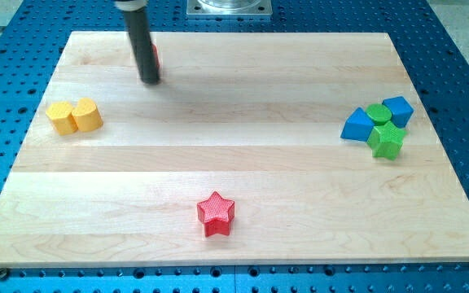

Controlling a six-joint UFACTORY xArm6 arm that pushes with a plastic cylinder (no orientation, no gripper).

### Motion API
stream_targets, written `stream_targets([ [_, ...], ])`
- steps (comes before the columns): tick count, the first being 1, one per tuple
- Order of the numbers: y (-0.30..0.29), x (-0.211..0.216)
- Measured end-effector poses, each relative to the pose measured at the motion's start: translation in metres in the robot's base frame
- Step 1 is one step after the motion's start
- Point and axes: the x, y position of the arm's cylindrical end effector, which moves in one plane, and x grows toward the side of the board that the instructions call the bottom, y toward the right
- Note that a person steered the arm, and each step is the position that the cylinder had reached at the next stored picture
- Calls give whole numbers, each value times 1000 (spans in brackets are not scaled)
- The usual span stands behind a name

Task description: Slide the red circle into the hexagon

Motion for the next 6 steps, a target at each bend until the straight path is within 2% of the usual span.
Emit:
stream_targets([
  [1, 29, -34],
  [2, 8, -71],
  [3, -54, 4],
  [4, -82, 32],
  [5, -88, 31],
  [6, -99, 48],
])
